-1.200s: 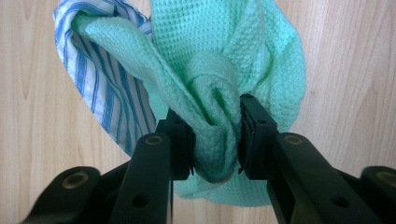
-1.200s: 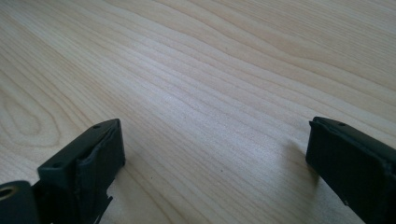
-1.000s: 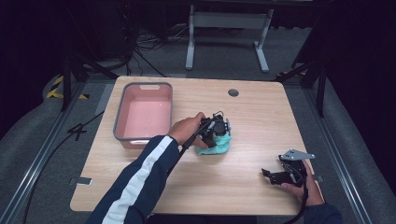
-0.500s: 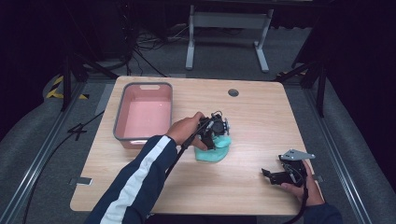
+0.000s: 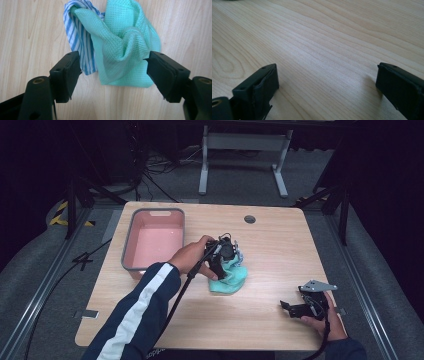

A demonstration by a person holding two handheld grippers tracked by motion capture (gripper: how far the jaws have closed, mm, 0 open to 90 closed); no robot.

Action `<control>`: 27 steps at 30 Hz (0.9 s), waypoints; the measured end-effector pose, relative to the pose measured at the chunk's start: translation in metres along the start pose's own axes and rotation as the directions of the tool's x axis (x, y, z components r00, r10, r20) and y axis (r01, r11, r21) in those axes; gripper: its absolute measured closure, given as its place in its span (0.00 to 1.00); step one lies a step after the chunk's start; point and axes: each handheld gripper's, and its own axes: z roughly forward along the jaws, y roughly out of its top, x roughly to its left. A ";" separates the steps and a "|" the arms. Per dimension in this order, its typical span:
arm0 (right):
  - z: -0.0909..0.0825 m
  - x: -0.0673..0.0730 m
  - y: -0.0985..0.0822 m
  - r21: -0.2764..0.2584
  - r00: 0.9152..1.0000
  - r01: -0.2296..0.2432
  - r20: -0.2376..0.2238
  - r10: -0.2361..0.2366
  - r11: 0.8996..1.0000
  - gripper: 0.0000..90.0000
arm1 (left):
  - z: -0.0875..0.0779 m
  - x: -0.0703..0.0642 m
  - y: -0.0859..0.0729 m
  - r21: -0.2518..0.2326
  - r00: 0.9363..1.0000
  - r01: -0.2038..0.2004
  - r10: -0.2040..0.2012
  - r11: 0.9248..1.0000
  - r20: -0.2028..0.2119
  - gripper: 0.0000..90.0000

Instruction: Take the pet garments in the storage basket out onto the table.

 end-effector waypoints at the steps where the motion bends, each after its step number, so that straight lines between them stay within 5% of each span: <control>1: 0.000 0.000 0.000 0.000 1.000 0.000 0.000 0.000 1.000 0.05 | -0.003 -0.001 -0.002 -0.007 1.000 0.006 -0.006 1.000 0.012 0.30; 27: 0.000 0.000 0.000 0.000 1.000 -0.001 0.000 0.001 1.000 0.05 | -0.045 -0.033 -0.071 -0.145 0.994 0.012 -0.027 0.989 -0.104 0.27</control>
